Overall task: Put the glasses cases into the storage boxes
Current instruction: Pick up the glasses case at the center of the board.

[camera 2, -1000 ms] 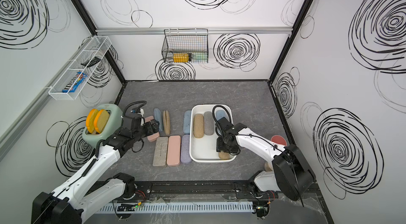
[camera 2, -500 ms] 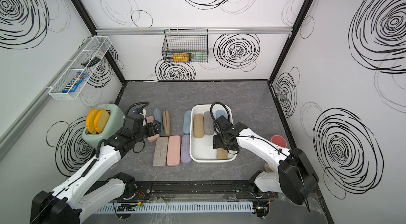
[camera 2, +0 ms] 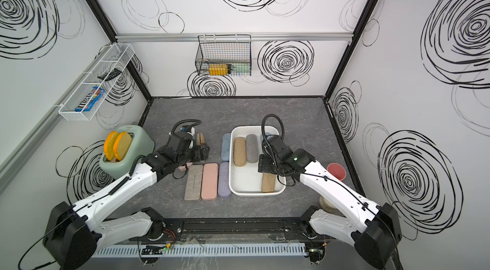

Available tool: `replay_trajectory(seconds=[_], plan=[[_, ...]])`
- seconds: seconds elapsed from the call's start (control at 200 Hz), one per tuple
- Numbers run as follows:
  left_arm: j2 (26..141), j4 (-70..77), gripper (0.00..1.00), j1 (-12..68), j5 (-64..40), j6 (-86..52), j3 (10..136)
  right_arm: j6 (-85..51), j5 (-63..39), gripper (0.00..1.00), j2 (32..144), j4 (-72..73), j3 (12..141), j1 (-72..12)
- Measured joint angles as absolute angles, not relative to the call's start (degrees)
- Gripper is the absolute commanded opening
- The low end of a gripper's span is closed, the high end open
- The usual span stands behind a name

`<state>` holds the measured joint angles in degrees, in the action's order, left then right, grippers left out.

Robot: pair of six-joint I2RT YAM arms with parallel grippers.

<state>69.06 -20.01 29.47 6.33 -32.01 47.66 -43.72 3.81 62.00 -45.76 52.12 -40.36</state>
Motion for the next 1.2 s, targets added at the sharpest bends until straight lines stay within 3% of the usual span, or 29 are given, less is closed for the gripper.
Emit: replay_trajectory(seconds=[0.175,0.395,1.196], plan=[[80.93,-19.25,0.9,29.87,5.67,-30.74,55.96,-43.88,3.62,0.79,59.88,-45.74,52.12,-40.6],[93.03,-18.26,0.95,30.44,3.16,-28.36,61.65,-43.88,3.25,0.79,56.9,-45.56,51.79,-40.6],[105.65,-16.88,0.93,32.58,4.08,-29.02,66.19,-44.1,2.33,0.78,56.6,-44.49,51.11,-40.6]])
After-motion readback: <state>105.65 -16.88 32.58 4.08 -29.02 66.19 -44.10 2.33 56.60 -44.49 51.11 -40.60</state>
